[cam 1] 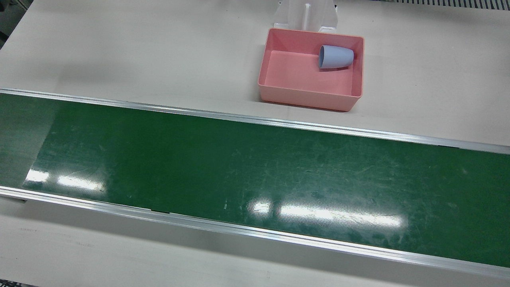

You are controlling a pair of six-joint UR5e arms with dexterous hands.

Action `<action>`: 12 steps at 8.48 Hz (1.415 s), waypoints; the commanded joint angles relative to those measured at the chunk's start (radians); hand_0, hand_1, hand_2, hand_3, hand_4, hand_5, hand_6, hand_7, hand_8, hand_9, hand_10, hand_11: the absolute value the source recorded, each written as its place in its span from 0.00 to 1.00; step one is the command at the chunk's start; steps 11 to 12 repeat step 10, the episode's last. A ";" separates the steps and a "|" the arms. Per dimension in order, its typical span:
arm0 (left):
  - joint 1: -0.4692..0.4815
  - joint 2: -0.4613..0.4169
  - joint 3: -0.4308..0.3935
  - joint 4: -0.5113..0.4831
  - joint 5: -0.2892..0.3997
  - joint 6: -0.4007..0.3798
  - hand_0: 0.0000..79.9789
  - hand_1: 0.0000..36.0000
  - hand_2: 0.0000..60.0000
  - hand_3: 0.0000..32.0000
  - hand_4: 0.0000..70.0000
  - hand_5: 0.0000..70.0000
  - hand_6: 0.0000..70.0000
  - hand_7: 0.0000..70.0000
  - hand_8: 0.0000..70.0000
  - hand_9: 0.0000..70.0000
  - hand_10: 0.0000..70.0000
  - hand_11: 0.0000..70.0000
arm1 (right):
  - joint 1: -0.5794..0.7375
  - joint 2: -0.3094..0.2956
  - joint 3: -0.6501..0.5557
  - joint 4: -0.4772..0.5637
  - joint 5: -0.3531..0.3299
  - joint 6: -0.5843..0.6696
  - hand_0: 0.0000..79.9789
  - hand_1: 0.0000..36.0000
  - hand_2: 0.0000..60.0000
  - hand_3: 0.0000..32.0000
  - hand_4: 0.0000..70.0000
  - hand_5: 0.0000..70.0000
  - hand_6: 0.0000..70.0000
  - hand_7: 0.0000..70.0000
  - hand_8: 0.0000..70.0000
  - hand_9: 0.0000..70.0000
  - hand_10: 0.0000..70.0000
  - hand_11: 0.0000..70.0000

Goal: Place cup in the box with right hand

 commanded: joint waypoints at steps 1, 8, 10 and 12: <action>0.000 0.000 0.000 0.000 0.000 0.000 0.00 0.00 0.00 0.00 0.00 0.00 0.00 0.00 0.00 0.00 0.00 0.00 | 0.235 -0.083 -0.105 0.143 -0.097 0.031 0.58 0.20 0.34 0.00 0.85 0.09 0.49 1.00 0.70 1.00 0.22 0.32; 0.000 0.000 0.000 0.000 0.000 0.000 0.00 0.00 0.00 0.00 0.00 0.00 0.00 0.00 0.00 0.00 0.00 0.00 | 0.292 -0.111 -0.268 0.289 -0.122 0.012 0.58 0.24 0.37 0.00 0.71 0.13 0.54 1.00 0.70 1.00 0.53 0.75; 0.000 0.000 0.000 0.000 0.000 0.000 0.00 0.00 0.00 0.00 0.00 0.00 0.00 0.00 0.00 0.00 0.00 0.00 | 0.226 -0.077 -0.485 0.443 -0.123 -0.009 0.57 0.32 0.60 0.00 0.72 0.14 0.55 1.00 0.75 1.00 0.58 0.81; 0.000 0.000 0.000 0.000 0.000 0.000 0.00 0.00 0.00 0.00 0.00 0.00 0.00 0.00 0.00 0.00 0.00 0.00 | 0.226 -0.077 -0.485 0.443 -0.123 -0.009 0.57 0.32 0.60 0.00 0.72 0.14 0.55 1.00 0.75 1.00 0.58 0.81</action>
